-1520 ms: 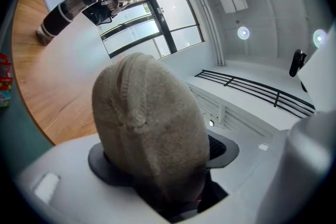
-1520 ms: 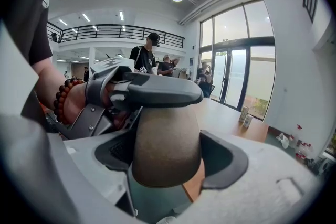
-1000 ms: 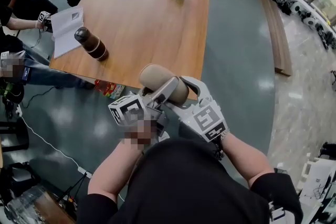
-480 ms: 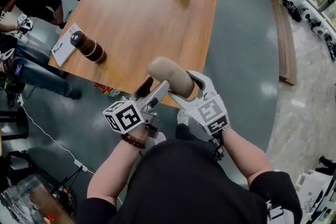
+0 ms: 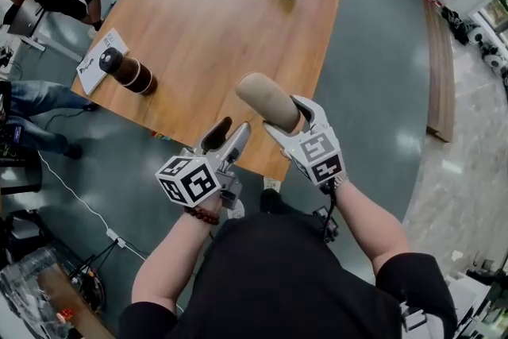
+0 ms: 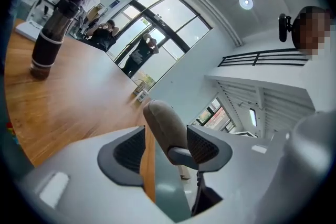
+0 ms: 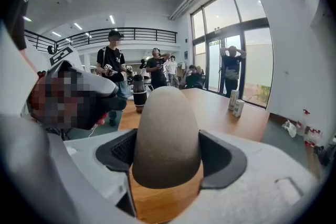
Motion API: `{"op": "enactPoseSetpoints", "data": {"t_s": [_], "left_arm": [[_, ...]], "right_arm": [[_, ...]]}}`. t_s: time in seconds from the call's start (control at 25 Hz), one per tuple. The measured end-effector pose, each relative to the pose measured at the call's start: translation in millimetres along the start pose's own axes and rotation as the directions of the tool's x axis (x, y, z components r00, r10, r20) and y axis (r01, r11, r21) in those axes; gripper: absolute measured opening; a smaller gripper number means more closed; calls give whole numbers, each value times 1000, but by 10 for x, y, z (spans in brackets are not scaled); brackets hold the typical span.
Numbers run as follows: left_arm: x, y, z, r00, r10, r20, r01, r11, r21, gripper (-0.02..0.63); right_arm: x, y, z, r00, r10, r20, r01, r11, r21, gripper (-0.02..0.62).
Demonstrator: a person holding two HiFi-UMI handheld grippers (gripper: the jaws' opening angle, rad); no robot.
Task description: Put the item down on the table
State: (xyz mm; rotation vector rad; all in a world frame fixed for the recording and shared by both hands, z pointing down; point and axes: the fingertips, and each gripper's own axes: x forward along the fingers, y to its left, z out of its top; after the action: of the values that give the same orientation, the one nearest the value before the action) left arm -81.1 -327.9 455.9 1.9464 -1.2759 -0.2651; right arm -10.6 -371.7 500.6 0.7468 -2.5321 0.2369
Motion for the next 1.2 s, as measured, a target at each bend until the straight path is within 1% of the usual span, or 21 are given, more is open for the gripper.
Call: {"op": "enactPoseSetpoints", "data": {"t_s": [0.04, 0.2, 0.4, 0.56, 0.8, 0.96, 1.2], "left_arm": [[23, 13, -5, 1000, 13, -1, -13, 1000, 8, 255], [144, 83, -15, 999, 45, -2, -45, 998, 34, 206], [254, 169, -43, 997, 81, -4, -81, 996, 35, 155], [298, 223, -72, 994, 105, -8, -104, 994, 45, 113], [315, 282, -90, 989, 142, -29, -139, 987, 80, 18], [315, 312, -101, 986, 161, -41, -156, 983, 96, 9], [320, 384, -134, 982, 184, -52, -178, 978, 107, 9]], "right_arm": [[45, -55, -26, 1000, 1, -9, -1, 1000, 2, 344], [238, -300, -155, 999, -16, -40, 16, 1000, 6, 344], [488, -483, -335, 997, -5, -81, 6, 1000, 21, 344], [709, -564, -502, 992, 21, -128, -18, 999, 30, 344], [1043, -716, -654, 983, 41, -181, -38, 999, 20, 344], [1242, -822, -753, 979, 34, -202, -35, 999, 2, 344], [1413, -860, -918, 966, 42, -256, -42, 999, 5, 344]]}}
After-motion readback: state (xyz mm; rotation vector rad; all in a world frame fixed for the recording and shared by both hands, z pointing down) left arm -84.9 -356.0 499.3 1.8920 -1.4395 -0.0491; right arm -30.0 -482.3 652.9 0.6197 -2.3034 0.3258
